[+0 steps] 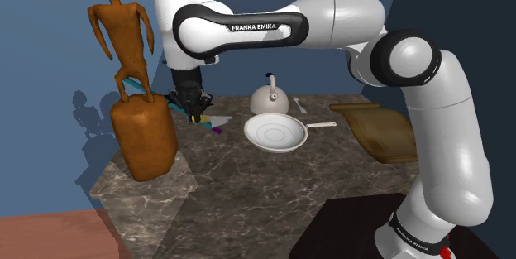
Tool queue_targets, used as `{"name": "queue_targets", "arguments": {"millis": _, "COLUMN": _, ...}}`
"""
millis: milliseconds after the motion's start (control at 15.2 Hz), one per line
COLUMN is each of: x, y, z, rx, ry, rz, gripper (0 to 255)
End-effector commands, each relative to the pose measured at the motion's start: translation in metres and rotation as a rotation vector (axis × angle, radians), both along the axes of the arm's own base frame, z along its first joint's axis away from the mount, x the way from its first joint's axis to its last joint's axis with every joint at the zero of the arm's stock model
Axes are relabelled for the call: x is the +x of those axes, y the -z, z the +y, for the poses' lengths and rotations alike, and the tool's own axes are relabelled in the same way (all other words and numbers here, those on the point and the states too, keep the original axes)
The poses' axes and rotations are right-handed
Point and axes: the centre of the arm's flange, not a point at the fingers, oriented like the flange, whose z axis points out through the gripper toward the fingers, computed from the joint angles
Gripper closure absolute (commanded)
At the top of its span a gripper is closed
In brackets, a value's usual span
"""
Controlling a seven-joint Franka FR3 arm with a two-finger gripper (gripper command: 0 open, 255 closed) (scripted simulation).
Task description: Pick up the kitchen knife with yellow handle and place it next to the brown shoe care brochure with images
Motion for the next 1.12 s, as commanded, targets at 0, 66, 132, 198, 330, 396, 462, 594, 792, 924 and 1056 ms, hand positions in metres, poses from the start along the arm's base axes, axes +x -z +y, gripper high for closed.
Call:
{"name": "queue_targets", "arguments": {"millis": 0, "x": 0.001, "y": 0.011, "z": -0.001, "rx": 0.0, "ry": 0.0, "rz": 0.0, "gripper": 255}}
{"name": "queue_targets", "arguments": {"millis": 66, "x": 0.001, "y": 0.016, "z": -0.001, "rx": 0.0, "ry": 0.0, "rz": 0.0, "gripper": 255}}
{"name": "queue_targets", "arguments": {"millis": 132, "x": 0.001, "y": 0.021, "z": -0.001, "rx": 0.0, "ry": 0.0, "rz": 0.0, "gripper": 255}}
{"name": "queue_targets", "arguments": {"millis": 198, "x": 0.001, "y": 0.026, "z": -0.001, "rx": 0.0, "ry": 0.0, "rz": 0.0, "gripper": 255}}
{"name": "queue_targets", "arguments": {"millis": 330, "x": 0.001, "y": 0.037, "z": -0.001, "rx": 0.0, "ry": 0.0, "rz": 0.0, "gripper": 255}}
{"name": "queue_targets", "arguments": {"millis": 396, "x": 0.001, "y": 0.042, "z": -0.001, "rx": 0.0, "ry": 0.0, "rz": 0.0, "gripper": 255}}
{"name": "queue_targets", "arguments": {"millis": 462, "x": 0.001, "y": 0.047, "z": -0.001, "rx": 0.0, "ry": 0.0, "rz": 0.0, "gripper": 255}}
{"name": "queue_targets", "arguments": {"millis": 594, "x": 0.001, "y": 0.058, "z": -0.001, "rx": 0.0, "ry": 0.0, "rz": 0.0, "gripper": 255}}
{"name": "queue_targets", "arguments": {"millis": 792, "x": 0.001, "y": 0.074, "z": -0.001, "rx": 0.0, "ry": 0.0, "rz": 0.0, "gripper": 255}}
{"name": "queue_targets", "arguments": {"millis": 924, "x": 0.001, "y": 0.084, "z": -0.001, "rx": 0.0, "ry": 0.0, "rz": 0.0, "gripper": 255}}
{"name": "queue_targets", "arguments": {"millis": 1056, "x": 0.001, "y": 0.095, "z": -0.001, "rx": 0.0, "ry": 0.0, "rz": 0.0, "gripper": 255}}
